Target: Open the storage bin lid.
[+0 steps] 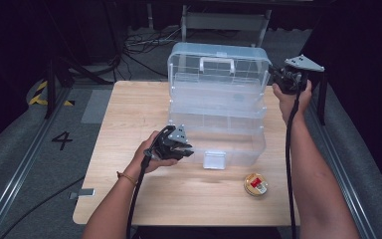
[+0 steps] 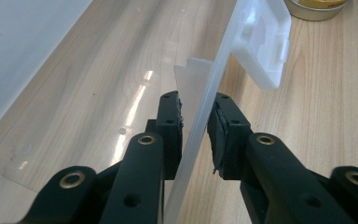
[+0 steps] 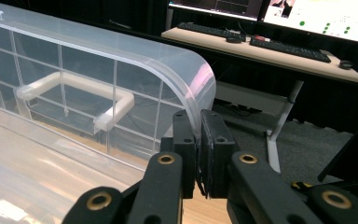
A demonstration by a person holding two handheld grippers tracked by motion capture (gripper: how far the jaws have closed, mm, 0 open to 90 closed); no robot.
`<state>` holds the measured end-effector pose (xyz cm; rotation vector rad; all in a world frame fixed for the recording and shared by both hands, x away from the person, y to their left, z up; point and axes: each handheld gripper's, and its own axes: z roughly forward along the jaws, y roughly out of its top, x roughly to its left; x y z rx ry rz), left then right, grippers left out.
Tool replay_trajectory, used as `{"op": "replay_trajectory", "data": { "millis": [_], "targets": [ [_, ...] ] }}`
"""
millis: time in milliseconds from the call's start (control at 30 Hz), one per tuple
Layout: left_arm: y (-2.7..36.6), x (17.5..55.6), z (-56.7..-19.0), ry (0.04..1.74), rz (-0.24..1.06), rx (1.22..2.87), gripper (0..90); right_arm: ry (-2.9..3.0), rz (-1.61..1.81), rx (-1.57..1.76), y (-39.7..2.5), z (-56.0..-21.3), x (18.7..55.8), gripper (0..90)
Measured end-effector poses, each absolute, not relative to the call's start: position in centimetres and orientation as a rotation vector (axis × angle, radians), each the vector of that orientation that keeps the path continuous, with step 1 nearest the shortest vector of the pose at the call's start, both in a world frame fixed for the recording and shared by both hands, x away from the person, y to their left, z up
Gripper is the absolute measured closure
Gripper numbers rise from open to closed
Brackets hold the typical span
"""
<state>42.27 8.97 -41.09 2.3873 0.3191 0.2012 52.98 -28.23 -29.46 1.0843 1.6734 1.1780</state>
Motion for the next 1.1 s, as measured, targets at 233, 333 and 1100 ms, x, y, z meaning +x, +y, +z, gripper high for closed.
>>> {"op": "replay_trajectory", "data": {
  "millis": [233, 333, 1100],
  "targets": [
    [9.0, 42.4, -41.1, 0.295, 0.198, 2.394, 76.9, 1.699, 1.189, 1.105, -28.5, -29.3, 54.1, 85.9],
    [9.0, 42.4, -41.0, 0.292, 0.202, 2.398, 77.0, 1.711, 1.19, 1.12, -28.6, -29.2, 54.6, 85.9],
    [9.3, 41.9, -41.0, 0.266, 0.213, 2.404, 77.8, 1.791, 1.152, 1.157, -28.4, -29.1, 57.5, 85.3]
  ]
}}
